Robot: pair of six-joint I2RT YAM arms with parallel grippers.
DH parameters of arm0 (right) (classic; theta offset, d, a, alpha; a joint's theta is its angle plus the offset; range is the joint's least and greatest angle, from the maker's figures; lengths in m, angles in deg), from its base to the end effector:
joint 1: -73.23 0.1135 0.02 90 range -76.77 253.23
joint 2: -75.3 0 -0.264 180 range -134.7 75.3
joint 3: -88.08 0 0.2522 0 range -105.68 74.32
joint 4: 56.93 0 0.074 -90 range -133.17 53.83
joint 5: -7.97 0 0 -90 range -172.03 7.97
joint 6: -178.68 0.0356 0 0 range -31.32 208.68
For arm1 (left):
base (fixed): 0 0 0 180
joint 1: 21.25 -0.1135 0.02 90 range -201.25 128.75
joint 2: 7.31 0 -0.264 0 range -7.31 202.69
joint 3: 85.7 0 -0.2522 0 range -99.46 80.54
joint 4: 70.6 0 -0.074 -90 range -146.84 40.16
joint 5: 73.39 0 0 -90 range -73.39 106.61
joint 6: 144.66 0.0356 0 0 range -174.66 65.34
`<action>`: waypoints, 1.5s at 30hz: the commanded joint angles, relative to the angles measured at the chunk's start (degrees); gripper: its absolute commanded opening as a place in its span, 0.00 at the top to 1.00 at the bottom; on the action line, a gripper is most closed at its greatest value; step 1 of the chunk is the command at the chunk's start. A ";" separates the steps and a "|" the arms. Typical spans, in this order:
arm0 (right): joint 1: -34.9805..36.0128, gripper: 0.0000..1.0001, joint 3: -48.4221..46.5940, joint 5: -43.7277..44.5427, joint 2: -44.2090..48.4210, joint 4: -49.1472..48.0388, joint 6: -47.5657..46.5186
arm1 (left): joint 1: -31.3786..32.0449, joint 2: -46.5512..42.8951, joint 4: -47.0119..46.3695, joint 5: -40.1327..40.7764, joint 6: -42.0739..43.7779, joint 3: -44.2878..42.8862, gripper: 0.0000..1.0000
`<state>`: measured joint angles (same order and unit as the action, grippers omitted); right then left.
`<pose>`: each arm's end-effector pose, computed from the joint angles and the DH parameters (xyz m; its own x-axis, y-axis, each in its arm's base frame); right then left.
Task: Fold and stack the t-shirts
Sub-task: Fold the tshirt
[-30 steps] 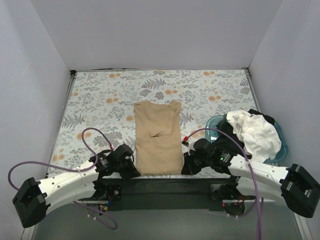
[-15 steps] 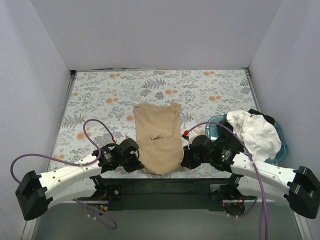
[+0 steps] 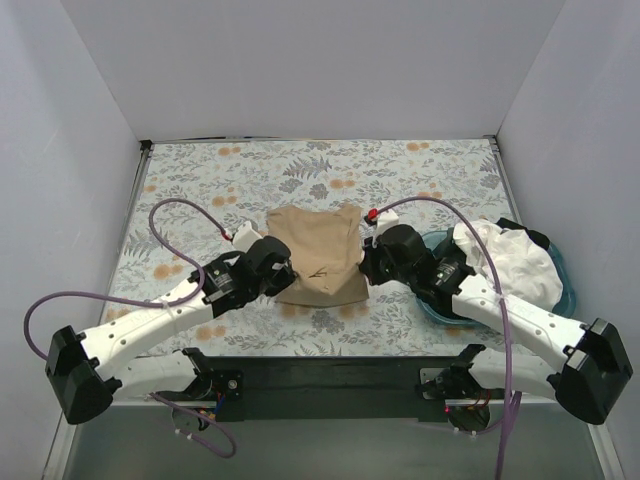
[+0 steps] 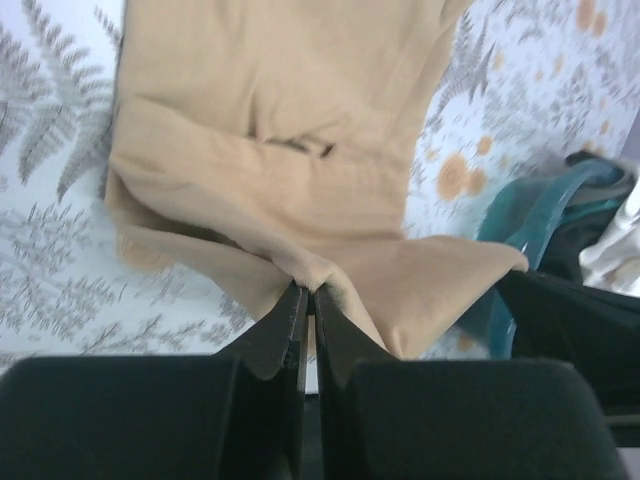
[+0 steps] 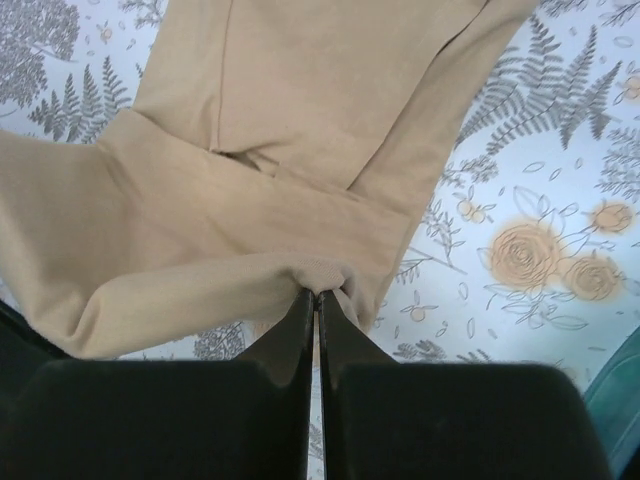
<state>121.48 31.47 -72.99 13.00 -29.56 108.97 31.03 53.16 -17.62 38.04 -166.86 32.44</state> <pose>0.1638 0.1751 0.2627 -0.5658 -0.1196 -0.8158 -0.4829 0.8501 0.2102 0.1379 -0.1570 0.2654 -0.3720 -0.9277 -0.0303 -0.6696 0.2909 -0.6834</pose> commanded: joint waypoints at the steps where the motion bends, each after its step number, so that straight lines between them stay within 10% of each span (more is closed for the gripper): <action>1: -2.89 0.99 -5.13 0.55 -2.29 -2.27 -3.59 | -3.04 4.65 -0.10 5.03 4.53 -5.68 1.00; 45: -24.34 0.99 -43.36 -18.79 -45.17 -4.20 -13.70 | -34.51 40.07 -15.14 -14.40 23.87 -28.63 1.00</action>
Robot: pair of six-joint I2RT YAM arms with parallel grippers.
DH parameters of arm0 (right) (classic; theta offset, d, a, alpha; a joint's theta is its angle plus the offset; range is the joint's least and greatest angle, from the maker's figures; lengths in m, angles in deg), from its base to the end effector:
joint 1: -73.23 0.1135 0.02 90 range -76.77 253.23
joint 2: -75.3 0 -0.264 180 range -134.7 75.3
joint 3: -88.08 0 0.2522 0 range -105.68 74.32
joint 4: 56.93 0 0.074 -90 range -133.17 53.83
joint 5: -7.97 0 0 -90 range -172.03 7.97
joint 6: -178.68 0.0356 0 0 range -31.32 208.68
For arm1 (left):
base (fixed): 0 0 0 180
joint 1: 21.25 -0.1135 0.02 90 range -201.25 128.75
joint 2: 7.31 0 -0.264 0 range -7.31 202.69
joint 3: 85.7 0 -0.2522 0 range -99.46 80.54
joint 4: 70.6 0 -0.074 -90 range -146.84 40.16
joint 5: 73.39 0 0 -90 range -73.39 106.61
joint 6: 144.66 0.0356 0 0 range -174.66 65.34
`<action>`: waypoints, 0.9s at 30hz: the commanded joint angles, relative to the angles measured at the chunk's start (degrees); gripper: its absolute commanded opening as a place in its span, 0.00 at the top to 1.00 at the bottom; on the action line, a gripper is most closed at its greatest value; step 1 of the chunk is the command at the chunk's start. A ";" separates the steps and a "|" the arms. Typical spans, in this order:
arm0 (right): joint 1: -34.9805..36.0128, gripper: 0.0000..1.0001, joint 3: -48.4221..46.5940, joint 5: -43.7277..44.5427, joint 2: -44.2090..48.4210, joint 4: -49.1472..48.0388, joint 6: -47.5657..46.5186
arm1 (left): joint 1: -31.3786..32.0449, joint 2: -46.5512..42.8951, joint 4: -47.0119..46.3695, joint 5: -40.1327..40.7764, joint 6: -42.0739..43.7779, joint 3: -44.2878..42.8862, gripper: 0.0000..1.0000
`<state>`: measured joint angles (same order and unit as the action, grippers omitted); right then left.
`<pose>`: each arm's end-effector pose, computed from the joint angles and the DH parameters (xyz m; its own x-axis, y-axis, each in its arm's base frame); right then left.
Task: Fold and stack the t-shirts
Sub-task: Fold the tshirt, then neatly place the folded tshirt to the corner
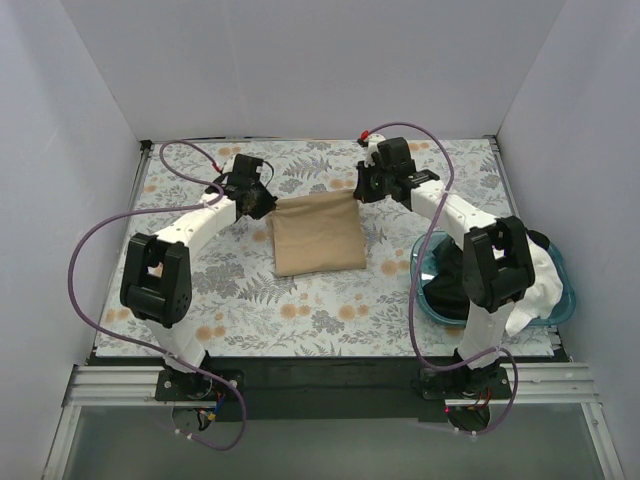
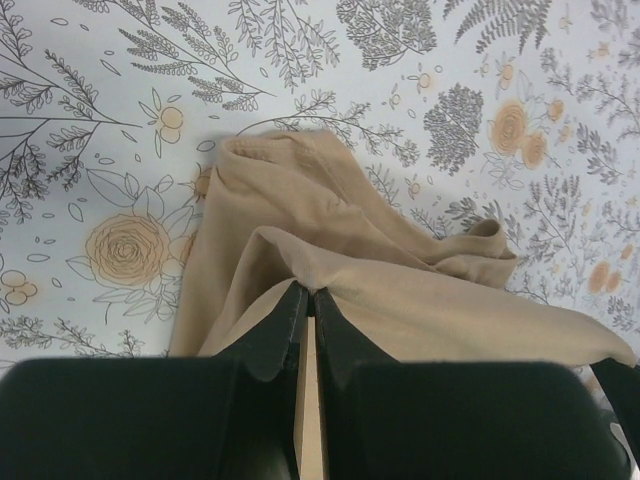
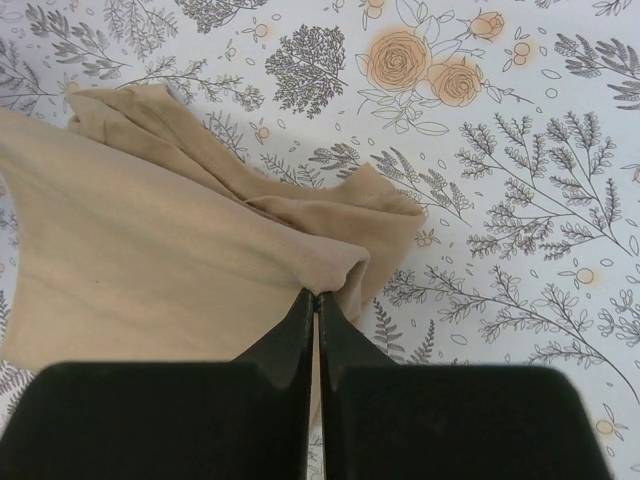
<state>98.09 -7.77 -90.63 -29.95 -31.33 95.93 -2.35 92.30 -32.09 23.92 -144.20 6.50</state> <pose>0.3858 0.1846 0.2644 -0.5828 -0.1325 -0.8018 -0.4569 0.8693 0.1885 0.3617 -0.1190 0.2381 -0.2503 -0.9627 -0.1030 -0.7261 0.2570 -0.6377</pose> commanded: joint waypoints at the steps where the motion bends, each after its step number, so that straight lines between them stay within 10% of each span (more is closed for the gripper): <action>1: -1.04 0.99 -4.57 -0.72 -3.20 -2.52 -0.57 | -1.32 1.54 -0.76 -0.37 1.29 -2.95 1.00; 7: -2.10 0.95 -9.75 -0.98 -11.02 -3.31 0.49 | -2.11 6.11 -1.20 0.42 1.03 -4.80 1.00; 11: -2.36 0.89 -13.89 -0.98 -14.89 -3.05 0.75 | -2.72 8.05 -0.94 0.25 1.38 -6.29 0.82; 12: -2.45 0.61 -15.55 -1.41 -15.68 -2.52 0.84 | -2.98 8.31 -0.85 -0.71 1.73 -6.81 0.72; 14: -2.45 0.21 -18.01 -2.90 -16.12 -0.16 -0.47 | -2.99 7.71 -0.50 -2.65 2.61 -8.05 0.14; 15: -2.45 0.02 -19.07 -3.52 -15.78 1.07 -0.83 | -2.99 7.09 -0.50 -3.09 2.96 -8.22 0.08; 27: -2.45 0.02 9.37 -7.12 13.82 -2.51 3.38 | -2.29 -11.52 -2.33 -9.42 2.00 8.18 0.06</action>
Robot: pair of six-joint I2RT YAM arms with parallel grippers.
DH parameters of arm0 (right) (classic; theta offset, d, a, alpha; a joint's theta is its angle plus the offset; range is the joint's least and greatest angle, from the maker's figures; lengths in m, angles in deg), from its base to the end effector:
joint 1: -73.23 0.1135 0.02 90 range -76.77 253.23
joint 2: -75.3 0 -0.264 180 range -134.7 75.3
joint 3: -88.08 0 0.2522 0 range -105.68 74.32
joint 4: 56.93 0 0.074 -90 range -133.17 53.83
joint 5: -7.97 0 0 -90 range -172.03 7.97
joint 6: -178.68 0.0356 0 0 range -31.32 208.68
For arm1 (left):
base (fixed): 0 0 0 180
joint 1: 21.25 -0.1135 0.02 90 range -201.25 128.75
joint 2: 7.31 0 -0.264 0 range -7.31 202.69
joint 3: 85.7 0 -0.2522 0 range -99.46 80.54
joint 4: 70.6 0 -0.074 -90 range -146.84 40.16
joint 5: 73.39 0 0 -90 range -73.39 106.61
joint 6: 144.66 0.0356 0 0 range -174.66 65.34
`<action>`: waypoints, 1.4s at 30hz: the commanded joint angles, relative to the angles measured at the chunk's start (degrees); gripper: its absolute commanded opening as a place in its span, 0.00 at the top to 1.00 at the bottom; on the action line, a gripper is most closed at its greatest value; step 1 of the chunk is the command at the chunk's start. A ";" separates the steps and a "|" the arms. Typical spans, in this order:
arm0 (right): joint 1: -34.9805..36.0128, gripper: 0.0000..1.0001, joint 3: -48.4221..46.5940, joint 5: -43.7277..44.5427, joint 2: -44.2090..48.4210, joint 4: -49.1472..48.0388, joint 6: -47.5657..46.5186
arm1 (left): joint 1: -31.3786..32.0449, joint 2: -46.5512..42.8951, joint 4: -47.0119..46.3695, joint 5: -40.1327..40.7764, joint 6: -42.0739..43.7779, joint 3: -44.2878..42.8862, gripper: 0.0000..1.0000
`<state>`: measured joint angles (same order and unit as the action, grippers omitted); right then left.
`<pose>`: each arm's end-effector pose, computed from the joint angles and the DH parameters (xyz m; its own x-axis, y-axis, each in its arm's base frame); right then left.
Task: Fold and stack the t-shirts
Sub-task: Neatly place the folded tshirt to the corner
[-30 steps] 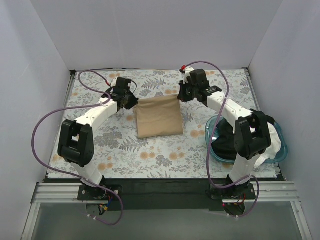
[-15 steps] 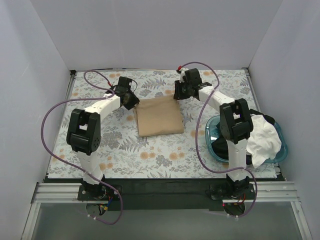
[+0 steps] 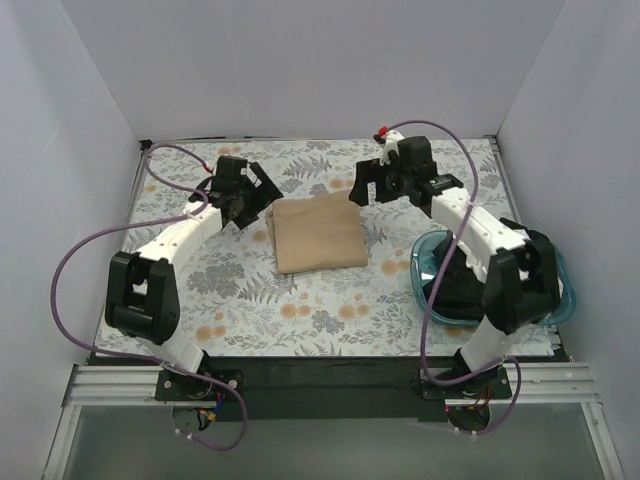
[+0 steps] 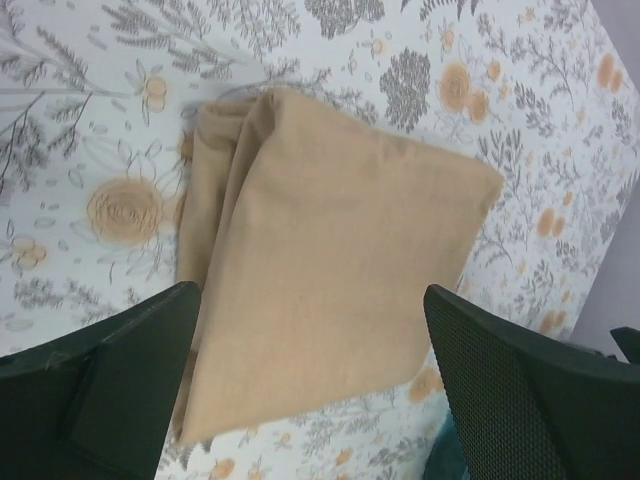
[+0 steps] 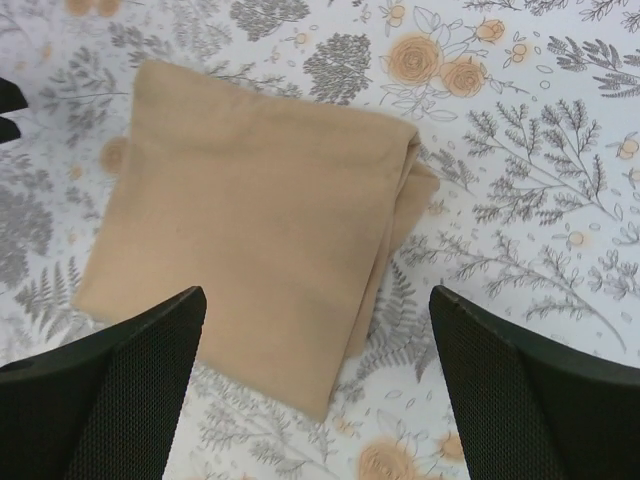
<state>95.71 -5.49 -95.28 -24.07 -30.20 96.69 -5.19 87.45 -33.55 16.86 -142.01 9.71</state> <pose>0.3716 0.1626 0.2901 -0.5688 -0.0886 -0.8177 -0.4761 0.8461 0.2395 0.3504 -0.1007 0.2516 -0.3061 -0.9514 -0.0346 -0.6919 0.2473 -0.6783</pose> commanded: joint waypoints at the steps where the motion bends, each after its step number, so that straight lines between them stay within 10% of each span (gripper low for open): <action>1: -0.07 0.02 10.08 -2.65 10.23 -4.44 3.23 | 0.73 -8.00 -1.05 -2.45 -0.36 6.30 0.05; 15: -0.07 0.02 37.88 -6.61 32.22 -12.44 9.48 | 2.75 -4.87 -5.89 -3.68 4.56 15.72 0.08; 20: -0.07 0.02 40.43 -6.61 34.77 -12.36 9.22 | 2.75 3.31 -5.98 0.96 6.67 11.42 0.23; 33: -0.07 0.02 47.28 -7.67 39.87 -12.36 9.74 | 2.75 15.10 -3.26 5.36 11.94 1.14 1.00; 42: -0.07 0.02 48.61 -8.98 39.78 -12.18 7.55 | -1.19 19.23 -1.14 17.76 24.84 -8.62 1.00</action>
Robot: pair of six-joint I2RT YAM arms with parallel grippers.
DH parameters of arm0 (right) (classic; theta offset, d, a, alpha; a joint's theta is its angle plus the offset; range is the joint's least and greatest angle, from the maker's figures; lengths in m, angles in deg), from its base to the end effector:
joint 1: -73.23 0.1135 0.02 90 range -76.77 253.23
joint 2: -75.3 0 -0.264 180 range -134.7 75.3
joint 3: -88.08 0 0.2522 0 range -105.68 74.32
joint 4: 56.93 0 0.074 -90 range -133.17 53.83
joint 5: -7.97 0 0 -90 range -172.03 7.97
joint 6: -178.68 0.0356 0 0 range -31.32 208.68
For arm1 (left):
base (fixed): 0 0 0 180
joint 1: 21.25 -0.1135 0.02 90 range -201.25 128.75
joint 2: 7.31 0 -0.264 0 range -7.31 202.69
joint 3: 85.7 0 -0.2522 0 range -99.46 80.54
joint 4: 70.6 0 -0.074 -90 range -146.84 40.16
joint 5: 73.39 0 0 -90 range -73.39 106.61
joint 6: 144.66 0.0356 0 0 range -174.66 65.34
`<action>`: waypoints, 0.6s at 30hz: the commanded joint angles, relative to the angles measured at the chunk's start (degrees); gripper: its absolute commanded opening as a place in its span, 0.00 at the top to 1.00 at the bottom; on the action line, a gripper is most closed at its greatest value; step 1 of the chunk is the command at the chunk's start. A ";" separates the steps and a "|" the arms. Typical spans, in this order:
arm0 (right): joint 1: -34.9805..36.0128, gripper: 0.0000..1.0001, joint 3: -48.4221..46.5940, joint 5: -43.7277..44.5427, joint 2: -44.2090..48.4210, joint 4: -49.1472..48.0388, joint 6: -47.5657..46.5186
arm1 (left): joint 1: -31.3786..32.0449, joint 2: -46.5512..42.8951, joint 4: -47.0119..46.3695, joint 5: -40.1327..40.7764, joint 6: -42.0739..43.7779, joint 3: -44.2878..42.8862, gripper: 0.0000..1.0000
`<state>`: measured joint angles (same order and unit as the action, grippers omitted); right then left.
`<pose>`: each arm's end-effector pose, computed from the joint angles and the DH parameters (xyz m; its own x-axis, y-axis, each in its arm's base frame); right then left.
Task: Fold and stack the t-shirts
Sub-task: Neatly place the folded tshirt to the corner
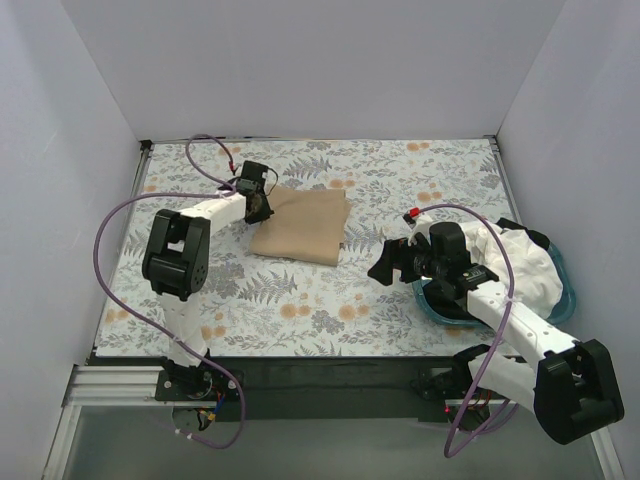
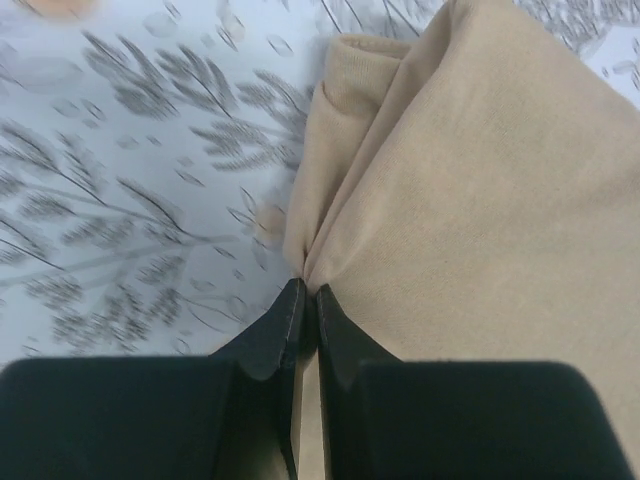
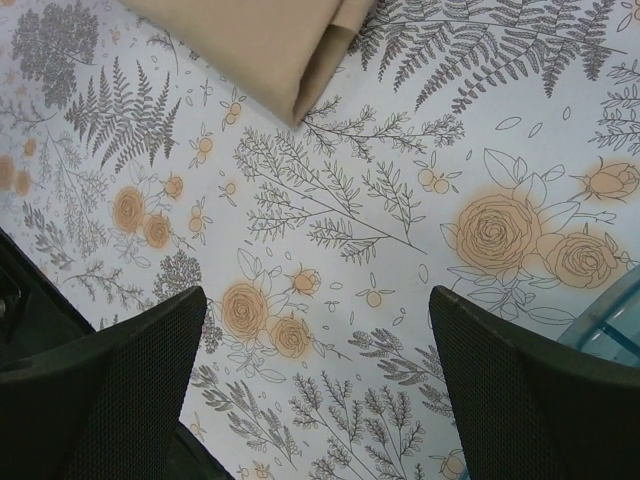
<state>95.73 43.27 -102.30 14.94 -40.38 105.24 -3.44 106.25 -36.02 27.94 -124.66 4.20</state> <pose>0.2017 0.0969 0.2183 -0.6502 0.0201 -0.7595 -0.4641 0.7810 0.4179 0.3968 -0.1201 0.1627 -0.4650 -0.8184 -0.3377 -0.6903 0.5740 -0.4404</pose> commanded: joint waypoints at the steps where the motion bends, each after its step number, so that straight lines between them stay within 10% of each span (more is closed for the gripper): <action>1: -0.09 0.02 -0.24 -2.23 0.94 -2.00 -1.00 | -3.64 0.78 1.16 7.03 8.46 -3.55 1.00; 18: -0.09 0.02 1.87 -1.53 1.12 -2.00 -1.35 | -22.72 17.73 0.71 11.87 29.82 -30.96 1.00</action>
<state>95.75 44.34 -104.64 16.04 -40.73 104.89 -25.63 122.95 -35.63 36.27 -102.89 -21.87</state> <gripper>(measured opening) 0.983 0.036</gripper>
